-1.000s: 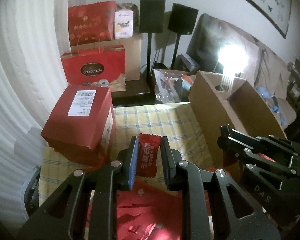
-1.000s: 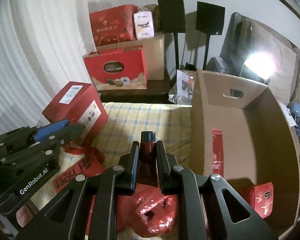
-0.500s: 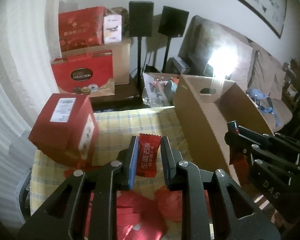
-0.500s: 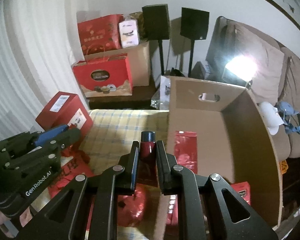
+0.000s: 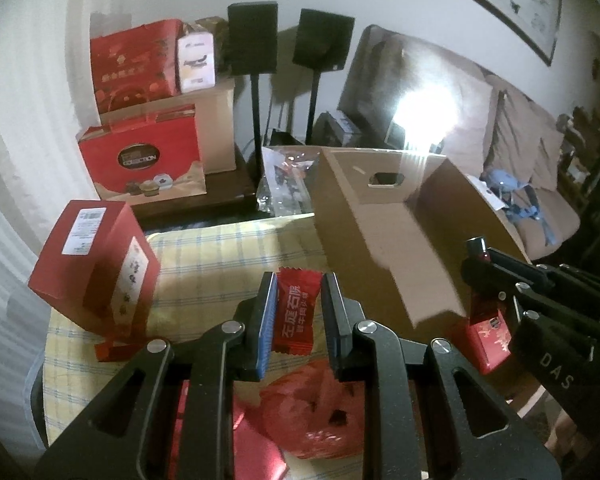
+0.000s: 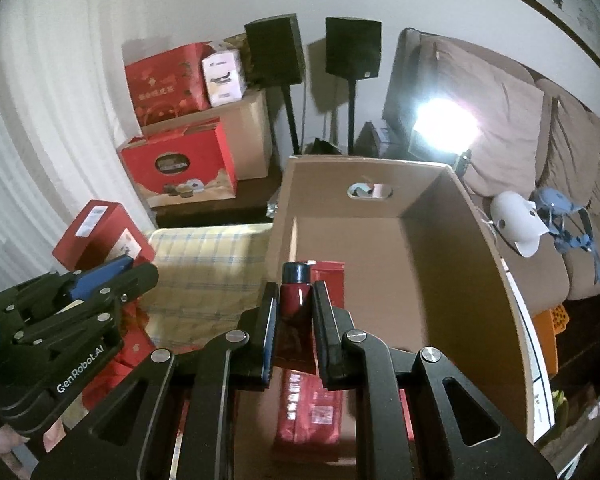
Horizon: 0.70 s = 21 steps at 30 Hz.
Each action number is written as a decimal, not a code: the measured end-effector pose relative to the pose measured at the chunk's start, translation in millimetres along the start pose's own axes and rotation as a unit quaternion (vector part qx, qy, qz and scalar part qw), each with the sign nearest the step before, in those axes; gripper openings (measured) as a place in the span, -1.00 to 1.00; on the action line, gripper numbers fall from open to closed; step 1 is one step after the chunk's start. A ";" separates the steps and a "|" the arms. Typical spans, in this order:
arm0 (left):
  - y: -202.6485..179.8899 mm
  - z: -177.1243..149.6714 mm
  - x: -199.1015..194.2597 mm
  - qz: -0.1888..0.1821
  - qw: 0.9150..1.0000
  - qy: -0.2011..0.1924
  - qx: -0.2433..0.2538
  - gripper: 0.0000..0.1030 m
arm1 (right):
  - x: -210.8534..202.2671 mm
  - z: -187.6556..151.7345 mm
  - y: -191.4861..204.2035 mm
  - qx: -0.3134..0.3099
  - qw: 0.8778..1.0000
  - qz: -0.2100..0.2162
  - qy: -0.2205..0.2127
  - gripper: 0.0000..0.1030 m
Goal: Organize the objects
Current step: 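Carry the held candy packets into the cardboard box with both grippers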
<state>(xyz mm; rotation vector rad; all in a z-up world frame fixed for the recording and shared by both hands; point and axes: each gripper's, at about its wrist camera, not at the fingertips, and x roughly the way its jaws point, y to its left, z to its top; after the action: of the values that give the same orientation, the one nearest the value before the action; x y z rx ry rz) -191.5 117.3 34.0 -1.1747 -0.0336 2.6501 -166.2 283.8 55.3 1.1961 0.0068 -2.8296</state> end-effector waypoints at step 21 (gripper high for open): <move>-58.4 5.8 16.2 -0.014 1.000 0.007 0.023 -0.61 | -5.3 -2.3 -55.2 0.019 1.000 -0.010 -0.002 -0.71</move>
<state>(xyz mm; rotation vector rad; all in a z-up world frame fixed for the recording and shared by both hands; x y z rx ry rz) -194.0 178.1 33.1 -1.1689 0.0121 2.6049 -164.5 339.3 56.2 1.2059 -0.0360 -2.8623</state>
